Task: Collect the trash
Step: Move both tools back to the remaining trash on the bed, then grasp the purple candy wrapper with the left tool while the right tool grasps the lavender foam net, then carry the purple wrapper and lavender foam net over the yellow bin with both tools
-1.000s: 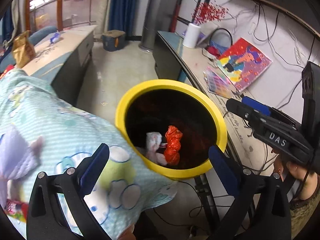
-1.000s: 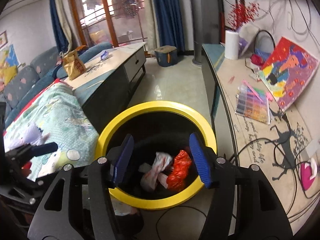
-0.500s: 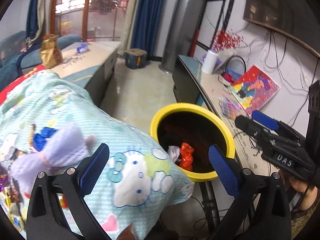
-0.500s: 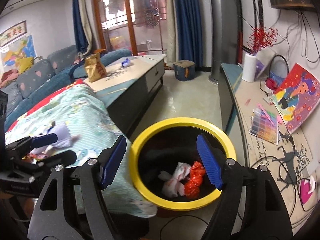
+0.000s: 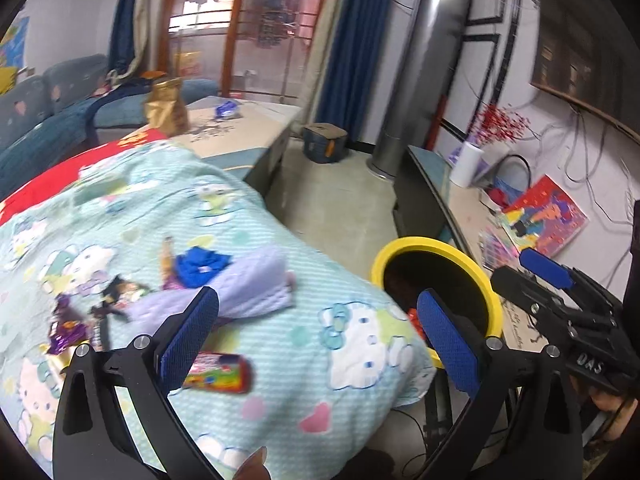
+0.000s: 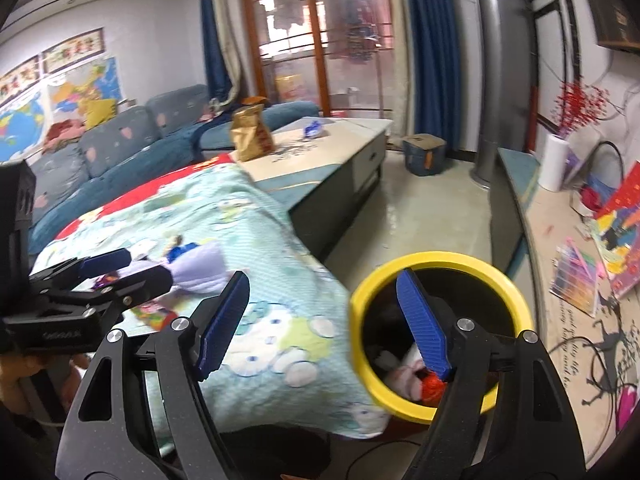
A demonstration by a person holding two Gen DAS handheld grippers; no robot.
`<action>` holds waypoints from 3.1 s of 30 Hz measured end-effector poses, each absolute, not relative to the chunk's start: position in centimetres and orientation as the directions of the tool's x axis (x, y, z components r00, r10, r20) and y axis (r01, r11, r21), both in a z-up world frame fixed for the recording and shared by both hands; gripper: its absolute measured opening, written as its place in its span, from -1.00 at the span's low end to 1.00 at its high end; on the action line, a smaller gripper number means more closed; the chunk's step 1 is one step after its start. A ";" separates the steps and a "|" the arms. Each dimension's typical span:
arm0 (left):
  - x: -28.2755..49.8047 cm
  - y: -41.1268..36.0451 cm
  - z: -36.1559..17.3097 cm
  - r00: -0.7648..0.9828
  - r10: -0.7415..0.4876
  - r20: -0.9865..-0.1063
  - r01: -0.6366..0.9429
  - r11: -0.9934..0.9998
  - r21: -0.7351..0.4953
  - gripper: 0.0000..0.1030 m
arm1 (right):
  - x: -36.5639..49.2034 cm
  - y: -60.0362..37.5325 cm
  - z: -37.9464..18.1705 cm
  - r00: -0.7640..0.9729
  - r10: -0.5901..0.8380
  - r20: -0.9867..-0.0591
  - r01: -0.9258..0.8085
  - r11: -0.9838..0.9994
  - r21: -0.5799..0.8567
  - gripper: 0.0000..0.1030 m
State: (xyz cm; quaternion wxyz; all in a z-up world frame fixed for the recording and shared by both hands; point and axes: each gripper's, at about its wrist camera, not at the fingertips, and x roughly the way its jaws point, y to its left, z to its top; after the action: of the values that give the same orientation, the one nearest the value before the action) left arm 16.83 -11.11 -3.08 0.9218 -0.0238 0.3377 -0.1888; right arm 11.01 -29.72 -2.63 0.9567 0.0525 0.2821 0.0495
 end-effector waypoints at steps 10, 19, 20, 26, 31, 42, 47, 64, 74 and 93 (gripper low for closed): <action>16.7 -4.7 -2.9 0.755 -0.272 -0.596 0.197 0.962 -0.189 0.88 | 11.5 -24.1 -2.4 0.799 0.245 -0.550 -0.217 0.969 0.116 0.32; 17.0 1.0 -3.2 0.777 -0.189 -0.600 0.075 0.975 -0.210 0.88 | 11.8 -19.8 -2.7 0.761 0.311 -0.570 -0.312 0.945 0.098 0.32; 16.9 1.7 -3.3 0.779 -0.178 -0.601 0.061 0.976 -0.210 0.88 | 11.9 -19.3 -2.7 0.755 0.318 -0.573 -0.324 0.941 0.095 0.32; 16.7 5.2 -4.0 0.779 -0.131 -0.613 -0.009 0.975 -0.221 0.88 | 12.4 -16.9 -3.0 0.734 0.341 -0.587 -0.370 0.926 0.075 0.32; 16.7 7.8 -5.1 0.768 -0.093 -0.634 -0.061 0.974 -0.218 0.88 | 13.9 -15.4 -3.5 0.718 0.355 -0.599 -0.394 0.916 0.071 0.32; 18.5 12.0 -8.5 0.690 -0.139 -0.710 -0.110 0.950 -0.293 0.27 | 17.5 -10.3 -5.1 0.679 0.366 -0.637 -0.490 0.872 -0.020 0.27; 19.6 11.7 -9.1 0.667 -0.207 -0.716 -0.073 0.938 -0.340 0.12 | 18.6 -8.6 -6.2 0.661 0.330 -0.674 -0.535 0.837 -0.115 -0.10; 21.4 11.3 -9.9 0.646 -0.190 -0.739 -0.099 0.940 -0.328 -0.53 | 16.4 -11.3 -3.8 0.676 0.424 -0.602 -0.542 0.840 -0.017 -0.85; 18.9 10.4 -4.9 0.732 -0.215 -0.647 -0.032 0.937 -0.348 -0.53 | 15.7 -15.0 -1.6 0.705 0.465 -0.535 -0.488 0.866 0.110 -0.86; 17.2 3.6 -1.5 0.734 -0.326 -0.595 0.137 0.930 -0.340 -0.53 | 14.5 -20.9 -0.2 0.766 0.416 -0.490 -0.370 0.909 0.193 -0.86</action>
State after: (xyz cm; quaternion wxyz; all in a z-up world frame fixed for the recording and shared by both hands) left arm 17.16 3.58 -1.53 0.9210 -0.1379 0.3420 -0.1256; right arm 14.51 -20.93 -0.20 0.9387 0.0423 0.2705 0.2095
